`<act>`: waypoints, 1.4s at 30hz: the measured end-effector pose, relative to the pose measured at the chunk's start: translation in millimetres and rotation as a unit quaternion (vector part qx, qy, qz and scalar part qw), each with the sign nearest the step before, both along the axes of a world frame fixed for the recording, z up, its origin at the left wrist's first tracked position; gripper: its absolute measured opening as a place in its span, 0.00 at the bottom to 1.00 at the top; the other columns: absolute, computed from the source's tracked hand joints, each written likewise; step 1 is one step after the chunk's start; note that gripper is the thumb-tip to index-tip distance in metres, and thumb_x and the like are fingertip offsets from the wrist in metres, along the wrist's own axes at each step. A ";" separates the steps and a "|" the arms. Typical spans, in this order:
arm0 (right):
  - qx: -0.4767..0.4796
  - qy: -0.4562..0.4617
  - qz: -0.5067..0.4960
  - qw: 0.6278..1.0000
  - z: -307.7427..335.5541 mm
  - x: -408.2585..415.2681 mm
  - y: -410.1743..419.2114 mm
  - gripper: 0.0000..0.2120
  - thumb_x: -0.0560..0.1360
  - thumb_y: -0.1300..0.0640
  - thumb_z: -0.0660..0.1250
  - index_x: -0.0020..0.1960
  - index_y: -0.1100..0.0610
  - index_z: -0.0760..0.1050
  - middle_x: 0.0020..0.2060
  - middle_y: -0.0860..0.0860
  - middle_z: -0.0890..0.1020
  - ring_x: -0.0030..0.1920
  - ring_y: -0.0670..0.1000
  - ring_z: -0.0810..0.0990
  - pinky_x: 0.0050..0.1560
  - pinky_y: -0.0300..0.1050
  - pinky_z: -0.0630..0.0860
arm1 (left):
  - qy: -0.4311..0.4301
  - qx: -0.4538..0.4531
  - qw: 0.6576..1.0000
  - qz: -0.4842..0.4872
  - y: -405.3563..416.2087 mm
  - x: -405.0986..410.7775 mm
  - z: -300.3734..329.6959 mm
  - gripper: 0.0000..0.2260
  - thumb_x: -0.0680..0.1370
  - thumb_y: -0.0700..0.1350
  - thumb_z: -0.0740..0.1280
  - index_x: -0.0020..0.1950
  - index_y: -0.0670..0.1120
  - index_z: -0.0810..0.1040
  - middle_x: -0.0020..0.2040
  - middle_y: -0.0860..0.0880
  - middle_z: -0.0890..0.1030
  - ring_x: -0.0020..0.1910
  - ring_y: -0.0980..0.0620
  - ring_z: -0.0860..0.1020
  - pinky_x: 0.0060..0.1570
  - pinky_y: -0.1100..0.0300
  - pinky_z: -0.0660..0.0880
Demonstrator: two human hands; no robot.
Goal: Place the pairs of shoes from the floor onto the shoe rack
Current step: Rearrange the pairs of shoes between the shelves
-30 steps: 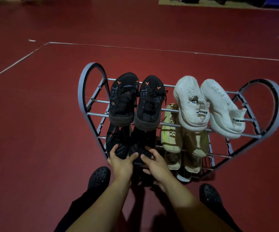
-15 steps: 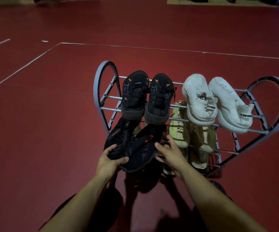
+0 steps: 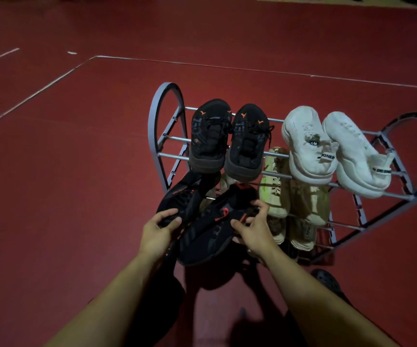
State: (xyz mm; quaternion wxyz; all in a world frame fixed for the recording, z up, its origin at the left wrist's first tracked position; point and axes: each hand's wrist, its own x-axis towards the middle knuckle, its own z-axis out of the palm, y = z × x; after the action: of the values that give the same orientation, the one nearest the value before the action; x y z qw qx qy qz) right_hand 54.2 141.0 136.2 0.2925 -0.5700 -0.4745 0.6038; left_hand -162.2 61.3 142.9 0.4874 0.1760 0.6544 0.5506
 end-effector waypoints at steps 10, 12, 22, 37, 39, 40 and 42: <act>-0.090 0.042 0.000 0.995 1.1 34.2 -12.9 0.42 0.78 0.68 0.67 0.76 0.35 0.50 0.60 0.62 0.78 0.55 0.59 0.84 0.50 0.62 0.82 | -0.063 0.055 0.996 0.037 15.0 5.2 -0.6 0.15 0.77 0.31 0.68 0.64 0.38 0.78 0.56 0.38 0.82 0.49 0.44 0.84 0.42 0.61 0.83; -0.093 0.040 0.004 0.995 0.0 41.4 -15.5 0.42 0.77 0.67 0.68 0.76 0.35 0.51 0.57 0.62 0.80 0.54 0.58 0.84 0.52 0.64 0.81 | -0.073 0.053 0.995 0.042 12.1 5.6 -1.6 0.16 0.77 0.31 0.68 0.64 0.39 0.79 0.57 0.39 0.82 0.52 0.41 0.83 0.45 0.59 0.84; -0.099 0.052 -0.002 0.994 -1.8 51.4 -20.2 0.44 0.77 0.67 0.68 0.76 0.32 0.50 0.61 0.59 0.79 0.54 0.57 0.85 0.52 0.65 0.81 | -0.077 0.064 0.994 0.035 10.6 24.1 2.5 0.16 0.77 0.32 0.70 0.63 0.42 0.80 0.56 0.41 0.84 0.52 0.42 0.84 0.45 0.60 0.83; -0.107 0.158 -0.008 0.981 15.9 56.6 -31.7 0.59 0.74 0.73 0.69 0.72 0.28 0.32 0.62 0.51 0.80 0.53 0.57 0.85 0.51 0.63 0.81 | 0.079 -0.077 0.971 -0.214 8.7 35.2 36.0 0.29 0.74 0.57 0.73 0.72 0.51 0.68 0.61 0.53 0.76 0.49 0.58 0.77 0.46 0.64 0.73; -0.121 0.171 -0.002 0.978 18.6 58.4 -32.3 0.57 0.73 0.73 0.70 0.73 0.29 0.37 0.64 0.53 0.79 0.54 0.57 0.85 0.53 0.66 0.80 | 0.105 -0.072 0.957 -0.263 1.9 30.4 37.1 0.21 0.75 0.52 0.74 0.65 0.49 0.74 0.52 0.56 0.78 0.47 0.60 0.77 0.44 0.68 0.74; -0.127 0.173 0.000 0.977 19.8 57.2 -32.9 0.55 0.73 0.72 0.71 0.73 0.30 0.40 0.64 0.53 0.80 0.55 0.57 0.85 0.55 0.67 0.79 | 0.120 -0.064 0.952 -0.276 -0.5 27.0 36.0 0.18 0.74 0.50 0.75 0.61 0.46 0.78 0.49 0.54 0.80 0.46 0.58 0.79 0.45 0.67 0.75; -0.133 0.167 -0.036 0.976 22.2 51.4 -32.8 0.46 0.73 0.66 0.73 0.74 0.37 0.49 0.64 0.53 0.79 0.57 0.57 0.83 0.55 0.66 0.79 | 0.117 -0.054 0.948 -0.291 -5.4 20.0 31.8 0.14 0.73 0.46 0.76 0.54 0.38 0.82 0.42 0.49 0.83 0.41 0.53 0.81 0.43 0.63 0.78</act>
State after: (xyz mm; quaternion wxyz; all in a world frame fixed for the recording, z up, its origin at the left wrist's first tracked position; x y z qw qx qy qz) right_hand 105.7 108.2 158.4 0.3112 -0.5115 -0.3136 0.7369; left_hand -142.2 55.8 174.7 0.5551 0.3953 0.6561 0.3243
